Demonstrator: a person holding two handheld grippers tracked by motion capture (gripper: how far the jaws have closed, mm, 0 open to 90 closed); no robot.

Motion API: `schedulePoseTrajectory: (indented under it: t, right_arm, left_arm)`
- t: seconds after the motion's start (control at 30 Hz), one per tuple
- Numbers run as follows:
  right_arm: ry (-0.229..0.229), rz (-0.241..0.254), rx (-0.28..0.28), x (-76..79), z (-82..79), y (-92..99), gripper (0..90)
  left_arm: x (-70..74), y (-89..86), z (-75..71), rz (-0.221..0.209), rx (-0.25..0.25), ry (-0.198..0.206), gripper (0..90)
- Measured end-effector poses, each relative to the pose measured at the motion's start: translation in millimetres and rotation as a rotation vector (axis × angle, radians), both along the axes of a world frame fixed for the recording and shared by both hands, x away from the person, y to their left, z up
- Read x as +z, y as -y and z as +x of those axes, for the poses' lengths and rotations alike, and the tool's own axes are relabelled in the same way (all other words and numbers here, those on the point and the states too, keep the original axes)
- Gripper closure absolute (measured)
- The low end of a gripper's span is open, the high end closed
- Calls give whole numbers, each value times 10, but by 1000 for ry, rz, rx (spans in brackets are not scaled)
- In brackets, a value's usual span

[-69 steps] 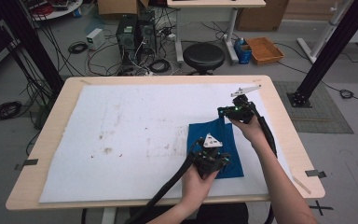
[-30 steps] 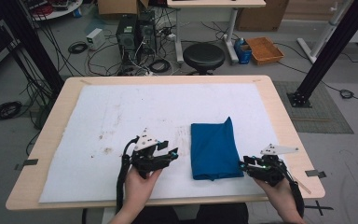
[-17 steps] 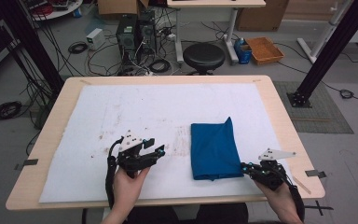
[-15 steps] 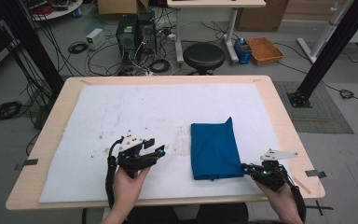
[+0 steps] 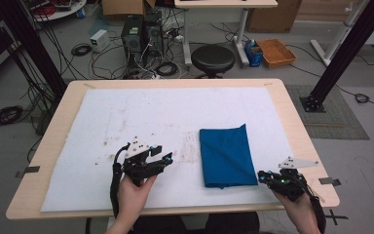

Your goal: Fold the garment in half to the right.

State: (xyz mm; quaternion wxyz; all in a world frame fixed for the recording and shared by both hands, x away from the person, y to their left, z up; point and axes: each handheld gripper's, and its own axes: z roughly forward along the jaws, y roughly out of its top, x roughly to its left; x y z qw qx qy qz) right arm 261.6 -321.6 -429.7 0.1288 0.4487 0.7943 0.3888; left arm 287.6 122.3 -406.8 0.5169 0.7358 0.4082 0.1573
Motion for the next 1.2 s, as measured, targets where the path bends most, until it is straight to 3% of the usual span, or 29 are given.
schedulePoseTrajectory:
  t: [0.1, 0.27, 0.33, 0.4, 0.43, 0.47, 0.57, 0.67, 0.83, 0.9, 0.97, 1.07, 1.2]
  right_arm:
    - [41, 1, -30, 135, 207, -23, 754]
    - [63, 31, -91, 331, 788, -127, 714]
    - [60, 47, -112, 333, 1029, -180, 709]
    - [49, 31, -137, 279, 1247, -229, 690]
    - [49, 31, -137, 279, 1247, -229, 690]
    - [39, 47, -169, 221, 1405, -263, 672]
    - [13, 96, -194, 143, 1581, -298, 679]
    - [-19, 106, -170, 30, 1693, -308, 878]
    - [3, 95, -185, -19, 1744, -268, 887]
    - [22, 86, -165, -24, 1757, -252, 886]
    - [21, 57, -164, -30, 1756, -259, 875]
    - [34, 14, -177, -37, 1745, -256, 754]
    - [35, 48, -163, -1, 1692, -183, 644]
  left_arm:
    - [-7, 14, 5, 1, -3, -4, 499]
    - [-32, 34, 16, 7, -8, -14, 497]
    - [-40, 27, 20, 8, -12, -16, 497]
    - [-45, 19, 22, 8, -11, -17, 497]
    - [-45, 19, 22, 8, -11, -17, 497]
    - [-51, 10, 24, 6, -12, -20, 497]
    - [-61, 3, 25, 4, -13, -24, 497]
    - [-70, 0, 23, 1, -10, -28, 496]
    - [-79, -16, 30, 5, -10, -33, 495]
    - [-80, -17, 30, 2, -10, -33, 494]
    - [-79, -16, 30, 2, -9, -33, 493]
    - [-75, -24, 38, -1, -9, -33, 488]
    - [-40, -60, 63, -2, -9, -23, 479]
